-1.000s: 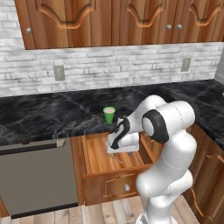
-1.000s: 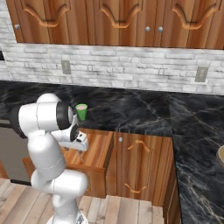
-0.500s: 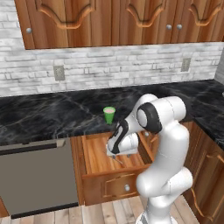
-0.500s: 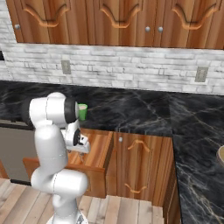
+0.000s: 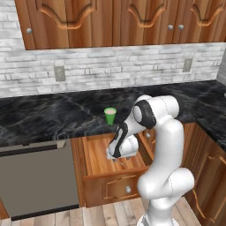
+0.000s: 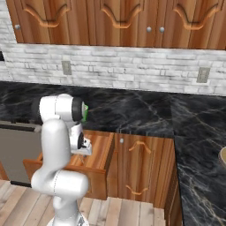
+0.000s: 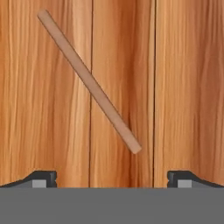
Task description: Pick up the straw from the right drawer and put it inside the smoothie cup.
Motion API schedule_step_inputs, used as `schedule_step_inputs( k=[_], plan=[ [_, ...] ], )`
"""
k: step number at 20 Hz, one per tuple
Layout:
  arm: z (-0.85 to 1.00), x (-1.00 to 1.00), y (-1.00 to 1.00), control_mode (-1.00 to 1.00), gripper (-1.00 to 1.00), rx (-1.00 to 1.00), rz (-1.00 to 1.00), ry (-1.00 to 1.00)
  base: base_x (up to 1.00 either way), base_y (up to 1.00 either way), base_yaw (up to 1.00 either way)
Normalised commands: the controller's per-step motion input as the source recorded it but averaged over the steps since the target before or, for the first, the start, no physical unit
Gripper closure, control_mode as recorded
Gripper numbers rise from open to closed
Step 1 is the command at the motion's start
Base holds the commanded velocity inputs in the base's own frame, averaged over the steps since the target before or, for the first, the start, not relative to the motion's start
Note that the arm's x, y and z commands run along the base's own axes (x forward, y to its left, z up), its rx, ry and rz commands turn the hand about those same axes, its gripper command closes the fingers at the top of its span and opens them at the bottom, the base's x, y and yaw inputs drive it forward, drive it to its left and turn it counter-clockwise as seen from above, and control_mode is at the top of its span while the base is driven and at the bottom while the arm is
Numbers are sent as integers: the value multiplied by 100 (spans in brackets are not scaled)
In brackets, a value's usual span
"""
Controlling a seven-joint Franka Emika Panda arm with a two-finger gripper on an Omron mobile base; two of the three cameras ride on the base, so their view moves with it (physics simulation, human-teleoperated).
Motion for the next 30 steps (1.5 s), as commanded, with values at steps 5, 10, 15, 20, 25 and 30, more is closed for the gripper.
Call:
schedule_step_inputs(
  k=[5,10,15,20,25,30],
  plan=[
    [-21,27,1,-100,-100,0,6,0,0,0,0],
    [-21,28,5,-100,-100,0,4,0,0,0,0],
    [-23,25,14,-100,-100,-1,1,0,0,0,0],
    [-25,17,11,-100,-100,-1,0,0,0,0,0],
    [-32,5,0,-100,-100,0,0,-2,0,0,0],
    [-40,0,0,-100,-100,0,0,-5,0,0,0]
  ],
)
